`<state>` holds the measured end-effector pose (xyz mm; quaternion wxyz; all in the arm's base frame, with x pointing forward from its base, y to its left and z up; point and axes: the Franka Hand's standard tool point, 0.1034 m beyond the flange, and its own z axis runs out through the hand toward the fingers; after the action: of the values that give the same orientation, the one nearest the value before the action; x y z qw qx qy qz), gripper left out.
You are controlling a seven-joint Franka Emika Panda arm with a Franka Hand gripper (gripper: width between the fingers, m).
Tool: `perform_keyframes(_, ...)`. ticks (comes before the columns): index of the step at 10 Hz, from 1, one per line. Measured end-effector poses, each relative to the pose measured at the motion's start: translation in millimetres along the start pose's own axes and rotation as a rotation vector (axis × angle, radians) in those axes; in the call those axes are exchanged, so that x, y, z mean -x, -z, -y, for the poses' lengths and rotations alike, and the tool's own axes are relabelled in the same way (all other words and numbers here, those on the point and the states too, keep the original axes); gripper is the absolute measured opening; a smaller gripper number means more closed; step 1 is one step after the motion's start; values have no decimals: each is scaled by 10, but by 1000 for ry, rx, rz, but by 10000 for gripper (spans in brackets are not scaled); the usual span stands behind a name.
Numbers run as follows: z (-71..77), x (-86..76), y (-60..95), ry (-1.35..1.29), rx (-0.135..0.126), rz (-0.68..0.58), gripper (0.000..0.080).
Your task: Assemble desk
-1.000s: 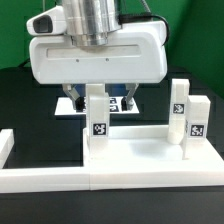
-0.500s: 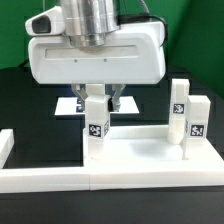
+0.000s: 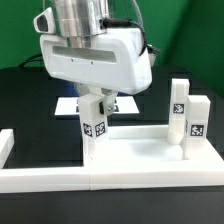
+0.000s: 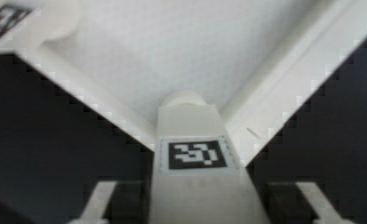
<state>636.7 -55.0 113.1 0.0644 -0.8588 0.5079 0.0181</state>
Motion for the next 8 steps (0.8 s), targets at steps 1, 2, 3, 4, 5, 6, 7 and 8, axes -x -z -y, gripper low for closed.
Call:
perform_keyframes(1,18,19,-1,-194,-12,17,293)
perform_keyframes(2,44,46,-7,-393,-22,33,293)
perform_keyframes(3,75,59,-6,-485,-20,41,293)
perform_keyframes(4,102,55,-15,-629,-42,54,294)
perform_keyframes(5,97,44,-20,-665,-48,54,294)
perform_keyframes(6,95,49,-24,-644,-47,54,294)
perform_keyframes(7,95,49,-24,-613,-47,54,294)
perform_keyframes(8,82,38,-26,-509,-43,43,546)
